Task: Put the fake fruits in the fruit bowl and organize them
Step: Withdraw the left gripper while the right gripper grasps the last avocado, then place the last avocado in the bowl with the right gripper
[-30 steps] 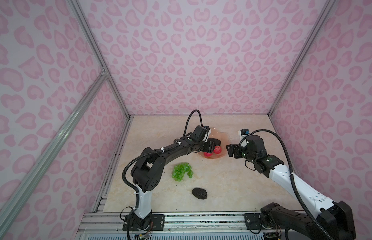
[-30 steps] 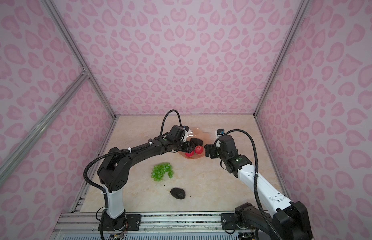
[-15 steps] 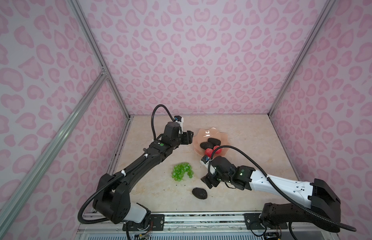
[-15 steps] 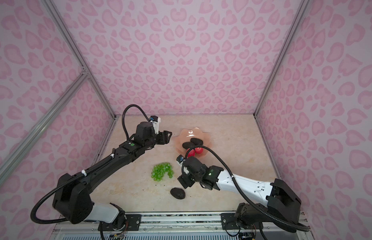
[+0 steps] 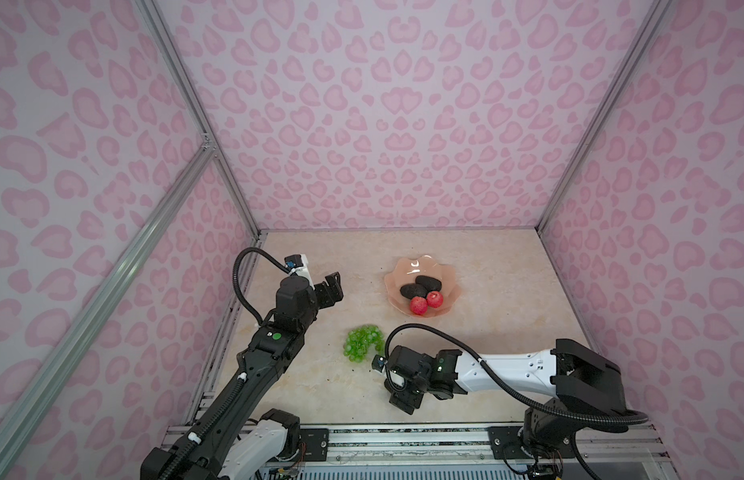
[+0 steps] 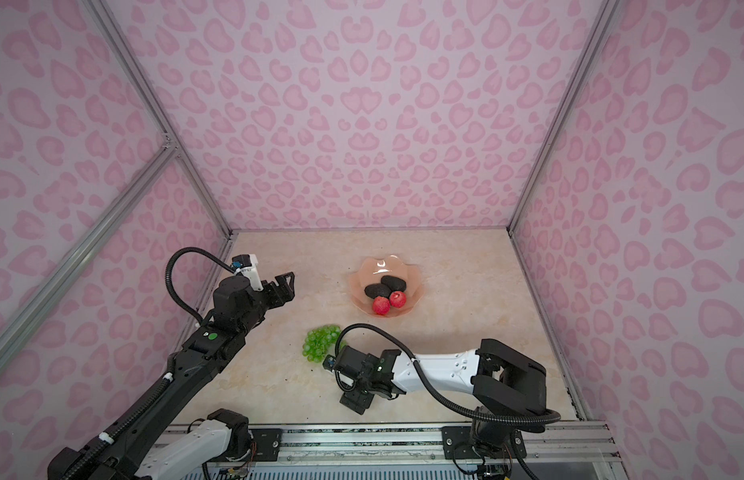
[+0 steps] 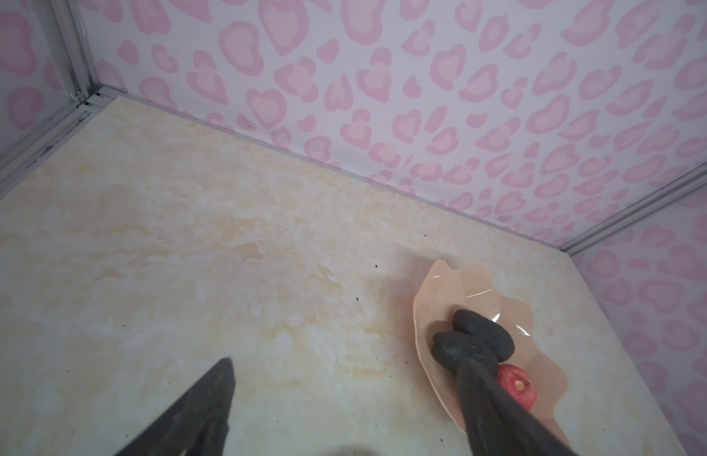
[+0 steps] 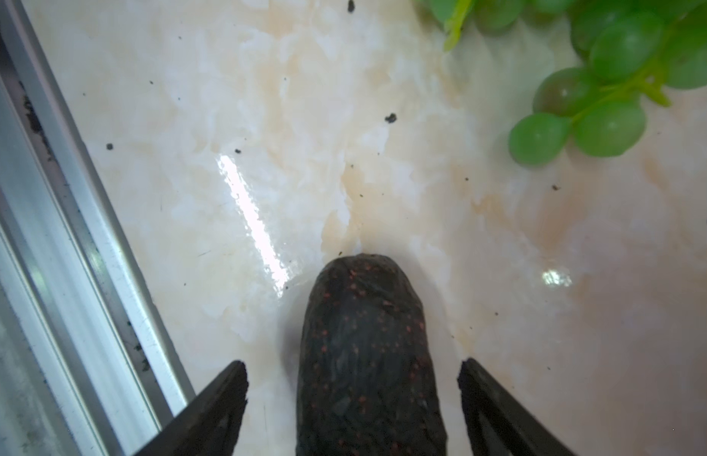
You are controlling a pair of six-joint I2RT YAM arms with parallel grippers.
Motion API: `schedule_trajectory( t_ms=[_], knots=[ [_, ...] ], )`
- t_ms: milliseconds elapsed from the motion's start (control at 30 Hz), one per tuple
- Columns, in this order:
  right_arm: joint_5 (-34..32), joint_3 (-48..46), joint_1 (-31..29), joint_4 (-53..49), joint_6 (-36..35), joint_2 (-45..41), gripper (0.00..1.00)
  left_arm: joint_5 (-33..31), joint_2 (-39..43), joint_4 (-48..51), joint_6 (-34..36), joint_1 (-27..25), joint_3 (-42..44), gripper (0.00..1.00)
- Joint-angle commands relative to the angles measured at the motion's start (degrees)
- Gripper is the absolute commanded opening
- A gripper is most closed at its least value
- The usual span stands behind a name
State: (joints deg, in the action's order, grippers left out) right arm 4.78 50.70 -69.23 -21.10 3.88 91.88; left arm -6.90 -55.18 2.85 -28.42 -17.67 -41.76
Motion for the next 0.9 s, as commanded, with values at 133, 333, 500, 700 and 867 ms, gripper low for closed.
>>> schedule_trajectory(
  t_ms=[133,333,500,700,867],
  knots=[
    [-1.41,1.26,0.06,-1.52,-0.28,2.29,0.68,-0.48,3.22,-0.22,-1.33,1.88,1.69,0.92],
    [-2.40,2.06,0.77,-2.14,-0.20,4.00,0.47,-0.64,3.89,-0.03,-1.19,2.40,2.13,0.92],
    [-2.49,2.39,2.31,-2.53,0.41,2.29,0.30,-0.80,4.43,0.05,-1.19,2.78,2.58,0.93],
    [0.87,3.02,10.10,-3.04,3.61,-7.20,0.22,-1.24,5.55,-0.53,-1.92,2.94,3.88,0.92],
    [-5.85,5.89,22.42,-5.36,7.82,-13.61,0.22,-1.63,6.99,-0.96,-2.57,3.01,5.41,0.92]
  ],
)
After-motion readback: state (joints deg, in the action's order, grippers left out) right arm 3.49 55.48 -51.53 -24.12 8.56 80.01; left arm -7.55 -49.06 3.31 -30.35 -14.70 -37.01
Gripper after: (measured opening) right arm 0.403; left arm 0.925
